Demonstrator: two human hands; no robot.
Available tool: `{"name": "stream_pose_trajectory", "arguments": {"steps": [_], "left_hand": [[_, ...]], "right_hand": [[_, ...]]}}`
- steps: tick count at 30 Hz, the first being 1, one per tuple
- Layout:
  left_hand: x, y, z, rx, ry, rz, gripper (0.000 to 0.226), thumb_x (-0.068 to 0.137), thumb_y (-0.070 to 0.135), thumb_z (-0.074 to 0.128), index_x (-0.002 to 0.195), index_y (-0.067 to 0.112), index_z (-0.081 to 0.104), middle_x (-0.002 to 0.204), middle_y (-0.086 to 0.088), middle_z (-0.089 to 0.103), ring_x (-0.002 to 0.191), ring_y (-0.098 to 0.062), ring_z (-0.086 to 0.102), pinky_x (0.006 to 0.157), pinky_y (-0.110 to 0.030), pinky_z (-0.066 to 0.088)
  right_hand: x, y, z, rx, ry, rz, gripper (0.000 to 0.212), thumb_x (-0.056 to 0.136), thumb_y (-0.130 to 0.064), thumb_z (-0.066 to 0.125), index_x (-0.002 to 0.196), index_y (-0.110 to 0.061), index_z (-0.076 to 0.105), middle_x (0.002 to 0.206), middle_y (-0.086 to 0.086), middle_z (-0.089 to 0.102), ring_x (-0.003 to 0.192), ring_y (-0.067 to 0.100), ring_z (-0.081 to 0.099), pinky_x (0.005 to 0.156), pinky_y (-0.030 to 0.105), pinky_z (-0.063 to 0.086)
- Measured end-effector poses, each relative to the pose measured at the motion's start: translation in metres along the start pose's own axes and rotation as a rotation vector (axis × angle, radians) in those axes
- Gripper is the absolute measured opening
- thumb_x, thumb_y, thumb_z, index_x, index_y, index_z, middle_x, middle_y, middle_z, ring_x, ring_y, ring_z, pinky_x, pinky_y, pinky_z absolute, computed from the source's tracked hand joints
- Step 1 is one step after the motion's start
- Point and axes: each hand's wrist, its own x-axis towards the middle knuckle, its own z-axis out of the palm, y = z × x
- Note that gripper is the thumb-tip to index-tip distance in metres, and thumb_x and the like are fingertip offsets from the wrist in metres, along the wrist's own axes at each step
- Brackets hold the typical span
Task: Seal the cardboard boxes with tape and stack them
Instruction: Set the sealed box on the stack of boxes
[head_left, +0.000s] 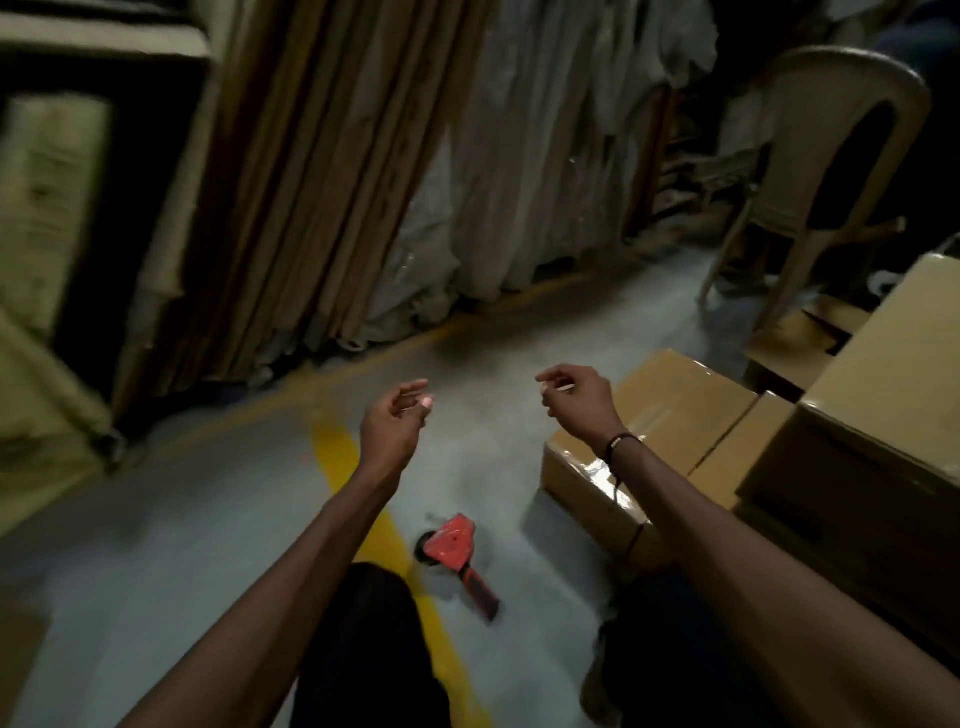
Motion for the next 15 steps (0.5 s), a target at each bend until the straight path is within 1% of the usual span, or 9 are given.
{"name": "stream_pose_trajectory", "arguments": {"steps": [2,4,7,9,11,15], "left_hand": [[-0.02,0.003,-0.057,-0.013,0.072,-0.007,0.023,0.097,0.013,0.07,0.116,0.025,0.074,0.103,-0.003,0.076,0.093,-0.013,0.07,0.088,-0.03,0.056],[-0.045,0.003,-0.116,-0.003,0.142,-0.039,0.026,0.096,0.009,0.07,0.118,0.023,0.073,0.109,-0.001,0.074,0.099,-0.012,0.068,0.091,-0.029,0.053],[-0.088,-0.007,-0.197,0.047,0.244,-0.071,0.027,0.096,0.007,0.069,0.118,0.021,0.073,0.113,0.0,0.073,0.103,-0.011,0.067,0.092,-0.03,0.051],[-0.117,-0.015,-0.247,0.066,0.334,-0.1,0.021,0.096,0.009,0.07,0.114,0.019,0.074,0.113,-0.003,0.074,0.104,-0.016,0.068,0.091,-0.032,0.051],[-0.15,-0.023,-0.29,0.054,0.422,-0.139,0.017,0.096,0.009,0.07,0.112,0.015,0.075,0.11,-0.006,0.074,0.104,-0.019,0.068,0.087,-0.029,0.049],[-0.215,-0.042,-0.355,0.071,0.59,-0.192,0.011,0.095,0.011,0.072,0.104,0.017,0.077,0.105,-0.004,0.075,0.102,-0.019,0.069,0.08,-0.025,0.049]], "right_hand": [[-0.018,-0.029,0.015,-0.008,-0.059,-0.038,0.024,0.09,-0.01,0.057,0.101,-0.016,0.078,0.09,-0.002,0.073,0.084,0.021,0.072,0.084,0.042,0.062],[-0.036,-0.056,0.034,-0.003,-0.127,-0.058,0.025,0.092,-0.006,0.056,0.102,-0.013,0.077,0.088,0.003,0.073,0.082,0.025,0.073,0.078,0.04,0.063],[-0.057,-0.088,0.064,0.009,-0.229,-0.097,0.024,0.094,-0.003,0.054,0.103,-0.011,0.074,0.085,0.006,0.07,0.083,0.028,0.073,0.072,0.034,0.063],[-0.069,-0.108,0.086,-0.011,-0.292,-0.138,0.025,0.093,-0.002,0.053,0.104,-0.01,0.074,0.086,0.009,0.072,0.083,0.027,0.073,0.071,0.033,0.063],[-0.081,-0.128,0.108,-0.029,-0.361,-0.174,0.025,0.093,-0.003,0.054,0.106,-0.011,0.074,0.086,0.009,0.073,0.082,0.024,0.073,0.073,0.033,0.063],[-0.108,-0.161,0.149,-0.043,-0.477,-0.239,0.026,0.095,-0.003,0.052,0.108,-0.01,0.074,0.089,0.011,0.073,0.082,0.022,0.073,0.075,0.032,0.063]]}}
